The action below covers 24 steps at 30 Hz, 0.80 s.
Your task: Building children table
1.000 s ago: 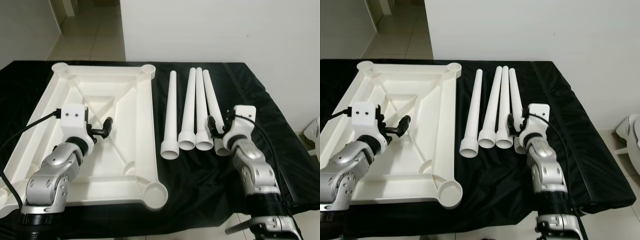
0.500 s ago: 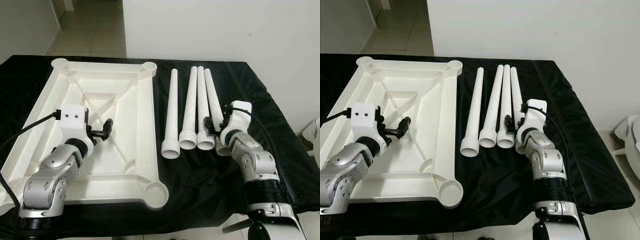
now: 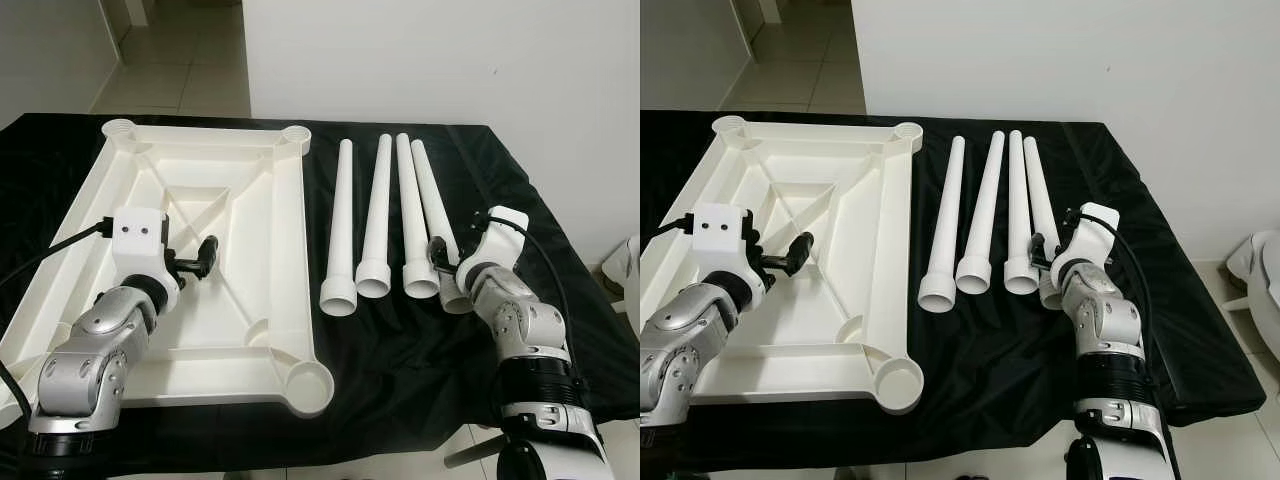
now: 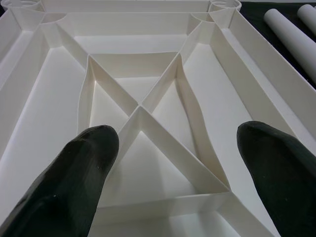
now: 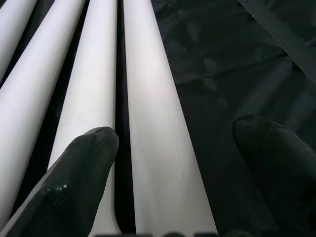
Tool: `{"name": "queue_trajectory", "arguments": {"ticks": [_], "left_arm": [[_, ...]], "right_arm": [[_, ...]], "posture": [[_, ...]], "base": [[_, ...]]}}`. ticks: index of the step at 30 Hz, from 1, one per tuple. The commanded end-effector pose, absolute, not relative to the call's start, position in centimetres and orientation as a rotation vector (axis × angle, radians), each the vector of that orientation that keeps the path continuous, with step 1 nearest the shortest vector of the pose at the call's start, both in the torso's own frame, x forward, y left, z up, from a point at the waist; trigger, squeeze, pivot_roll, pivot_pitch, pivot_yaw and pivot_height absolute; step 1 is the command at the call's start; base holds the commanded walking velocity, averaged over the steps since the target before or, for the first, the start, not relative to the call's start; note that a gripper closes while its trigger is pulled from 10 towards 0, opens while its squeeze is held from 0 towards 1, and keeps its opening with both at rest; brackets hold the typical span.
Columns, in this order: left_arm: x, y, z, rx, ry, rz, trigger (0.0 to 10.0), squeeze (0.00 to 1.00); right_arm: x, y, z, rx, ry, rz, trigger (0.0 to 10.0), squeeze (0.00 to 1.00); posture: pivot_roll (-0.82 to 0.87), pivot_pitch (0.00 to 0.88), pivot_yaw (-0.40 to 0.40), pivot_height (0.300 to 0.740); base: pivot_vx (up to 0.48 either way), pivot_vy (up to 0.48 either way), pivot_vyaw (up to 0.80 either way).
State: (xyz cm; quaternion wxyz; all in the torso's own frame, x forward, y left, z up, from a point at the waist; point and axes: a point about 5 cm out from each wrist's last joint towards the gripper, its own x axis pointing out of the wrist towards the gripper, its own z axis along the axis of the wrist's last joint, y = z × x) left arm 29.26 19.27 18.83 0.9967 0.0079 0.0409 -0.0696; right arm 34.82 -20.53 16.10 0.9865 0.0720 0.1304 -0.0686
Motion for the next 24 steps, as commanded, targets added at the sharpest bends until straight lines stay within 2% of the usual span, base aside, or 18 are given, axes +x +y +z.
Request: {"name": "queue_trajectory", "arguments": {"ticks": [1,10,24], "left_arm": [[29.2,18.7,18.8,0.016,0.096,-0.209,10.0,0.0],[29.2,18.8,18.9,0.019,0.098,-0.201,10.0,0.0],[29.2,19.2,19.2,0.018,0.089,-0.187,10.0,0.0]], "right_arm": [[34.0,-20.3,13.0,0.143,0.438,-0.109,10.0,0.0],[33.4,-19.9,10.9,0.076,0.602,-0.059,10.0,0.0],[33.0,-20.3,9.7,0.156,0.727,-0.046,10.0,0.0]], "posture": [[0.02,0.108,-0.031,0.74],[0.02,0.119,-0.035,0.74],[0.03,0.122,-0.033,0.74]], "base": [[0.0,0.0,0.0],[0.0,0.0,0.0],[0.0,0.0,0.0]]}}
